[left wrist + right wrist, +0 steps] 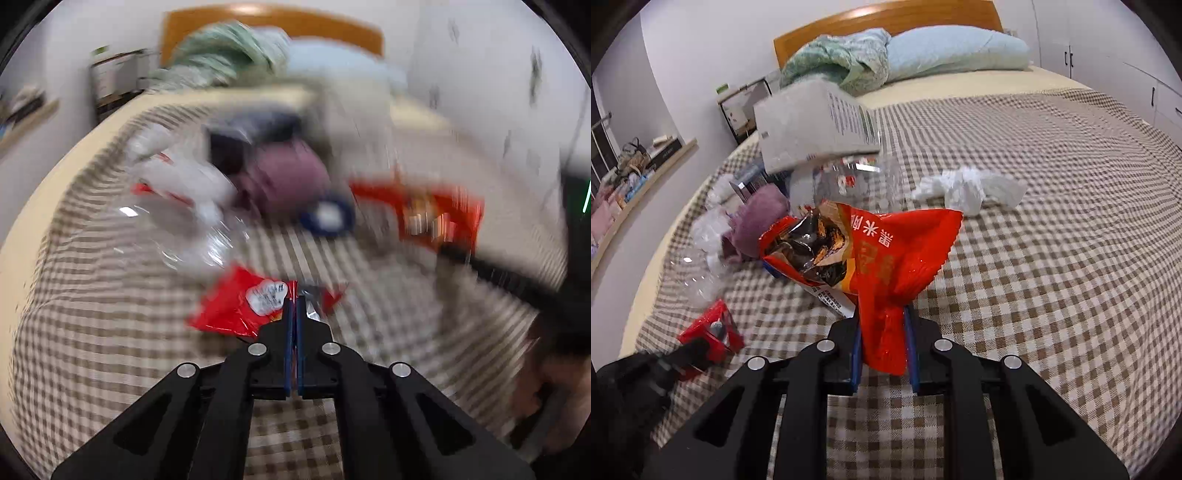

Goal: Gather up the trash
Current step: 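Grasp the red-orange snack bag with the right tool while left holds the red packet, then carry both to the bin, open right to drop the bag while left lowers packet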

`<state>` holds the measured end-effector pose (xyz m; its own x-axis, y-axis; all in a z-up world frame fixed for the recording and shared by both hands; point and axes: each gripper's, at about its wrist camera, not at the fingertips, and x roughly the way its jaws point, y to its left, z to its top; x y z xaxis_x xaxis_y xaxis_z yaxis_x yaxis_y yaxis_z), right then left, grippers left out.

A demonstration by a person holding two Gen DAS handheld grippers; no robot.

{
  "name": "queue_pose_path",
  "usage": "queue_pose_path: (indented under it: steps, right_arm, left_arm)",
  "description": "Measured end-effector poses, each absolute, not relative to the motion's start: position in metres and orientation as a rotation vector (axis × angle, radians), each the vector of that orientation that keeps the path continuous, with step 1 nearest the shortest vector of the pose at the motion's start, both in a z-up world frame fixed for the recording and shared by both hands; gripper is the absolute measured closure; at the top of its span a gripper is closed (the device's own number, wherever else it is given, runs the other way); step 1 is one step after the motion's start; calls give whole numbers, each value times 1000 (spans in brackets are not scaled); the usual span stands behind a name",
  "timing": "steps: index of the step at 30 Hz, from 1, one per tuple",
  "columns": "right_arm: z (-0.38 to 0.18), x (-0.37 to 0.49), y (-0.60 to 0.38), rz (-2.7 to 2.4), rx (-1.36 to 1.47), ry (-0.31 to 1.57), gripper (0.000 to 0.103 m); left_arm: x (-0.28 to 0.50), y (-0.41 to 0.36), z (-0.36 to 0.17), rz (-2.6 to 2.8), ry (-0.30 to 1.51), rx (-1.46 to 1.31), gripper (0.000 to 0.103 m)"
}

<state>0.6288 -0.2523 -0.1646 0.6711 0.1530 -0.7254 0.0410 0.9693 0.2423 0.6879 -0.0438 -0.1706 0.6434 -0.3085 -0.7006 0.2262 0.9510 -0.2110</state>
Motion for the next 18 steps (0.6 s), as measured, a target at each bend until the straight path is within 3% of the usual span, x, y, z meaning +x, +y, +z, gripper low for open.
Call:
queue_pose_path:
  steps: [3,8,18]
  right_arm:
    - [-151,617,-256,72,274,802,85]
    - [-127,565,-286,72,378,748,85]
    - [-120,399,-416,-161,416,723,85]
  left_arm:
    - [681,10,-132,-383,761,-436,103]
    - [660,22,-93,-524,729,-668,103]
    - [582,-103,-65,-787,824,-593,103]
